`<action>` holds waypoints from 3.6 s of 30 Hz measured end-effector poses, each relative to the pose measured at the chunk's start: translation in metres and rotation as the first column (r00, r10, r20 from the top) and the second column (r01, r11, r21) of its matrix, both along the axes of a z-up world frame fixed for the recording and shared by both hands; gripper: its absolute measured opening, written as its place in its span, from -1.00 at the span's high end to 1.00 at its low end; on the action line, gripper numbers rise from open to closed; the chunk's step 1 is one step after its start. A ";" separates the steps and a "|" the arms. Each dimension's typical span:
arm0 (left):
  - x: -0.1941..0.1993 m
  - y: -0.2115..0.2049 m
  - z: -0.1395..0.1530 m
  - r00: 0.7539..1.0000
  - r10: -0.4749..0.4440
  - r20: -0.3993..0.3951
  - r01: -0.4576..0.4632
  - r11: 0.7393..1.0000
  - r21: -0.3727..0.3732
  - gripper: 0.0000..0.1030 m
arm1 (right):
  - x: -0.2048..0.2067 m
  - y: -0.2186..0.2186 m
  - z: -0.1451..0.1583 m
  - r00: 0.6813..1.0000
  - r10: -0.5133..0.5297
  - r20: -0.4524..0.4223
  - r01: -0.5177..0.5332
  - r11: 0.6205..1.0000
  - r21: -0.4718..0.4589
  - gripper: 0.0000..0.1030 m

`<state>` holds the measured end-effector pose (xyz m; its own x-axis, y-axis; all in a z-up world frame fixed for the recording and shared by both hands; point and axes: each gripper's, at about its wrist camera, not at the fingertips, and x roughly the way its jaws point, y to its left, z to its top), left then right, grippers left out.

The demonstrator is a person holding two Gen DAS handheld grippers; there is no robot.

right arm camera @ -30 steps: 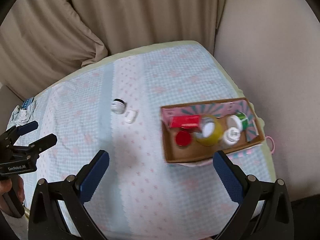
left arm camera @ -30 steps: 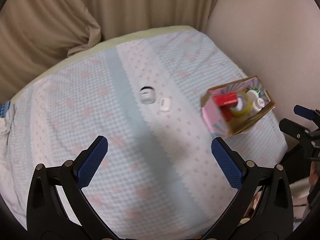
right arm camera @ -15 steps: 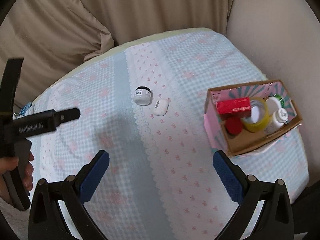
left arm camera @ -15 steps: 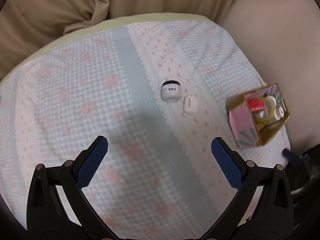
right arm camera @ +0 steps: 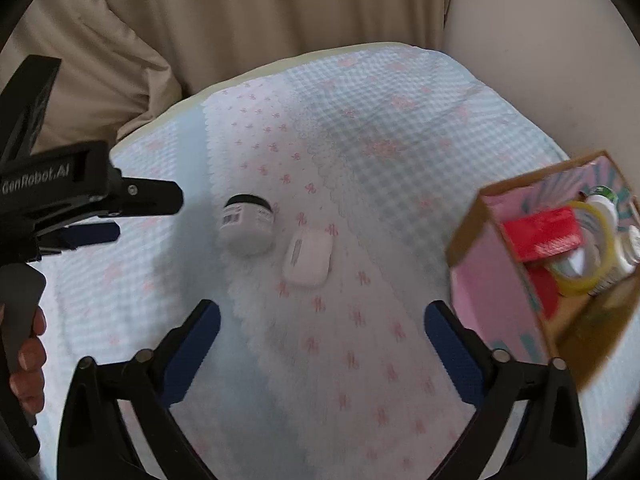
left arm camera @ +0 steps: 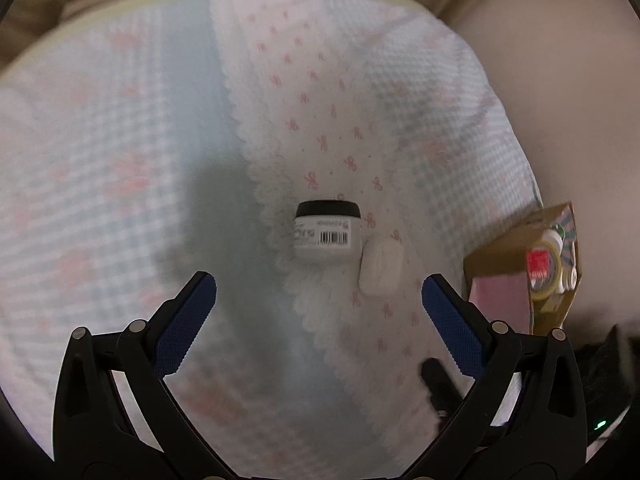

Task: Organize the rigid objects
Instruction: 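Grasp the black-lidded jar with the left tool while the right tool grasps the white earbud case, then carry the black-lidded jar and earbud case over the cardboard box, then lower the jar and earbud case into the box and open both tools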

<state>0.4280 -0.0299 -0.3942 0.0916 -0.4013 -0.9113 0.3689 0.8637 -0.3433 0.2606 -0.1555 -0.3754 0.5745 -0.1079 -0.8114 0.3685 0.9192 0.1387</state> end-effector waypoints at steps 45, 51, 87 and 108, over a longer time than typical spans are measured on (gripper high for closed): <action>-0.026 0.007 0.029 0.998 0.018 0.063 -0.016 0.999 -0.032 -0.03 | 0.034 -0.015 0.002 0.995 0.059 0.082 -0.053 0.996 -0.070 0.13; -0.067 0.013 0.111 0.988 0.027 0.155 -0.017 0.998 -0.068 -0.03 | -0.008 -0.023 0.076 0.988 0.068 0.137 -0.060 0.996 -0.061 0.13; -0.247 -0.252 0.132 0.997 0.020 0.071 -0.017 0.999 -0.039 -0.03 | -0.160 -0.318 0.142 0.992 0.123 0.013 -0.124 0.990 0.068 0.13; -0.218 -0.320 0.016 0.993 -0.061 -0.098 0.073 0.990 0.118 -0.03 | -0.045 -0.364 0.029 0.953 0.236 -0.189 -0.192 0.955 0.226 0.13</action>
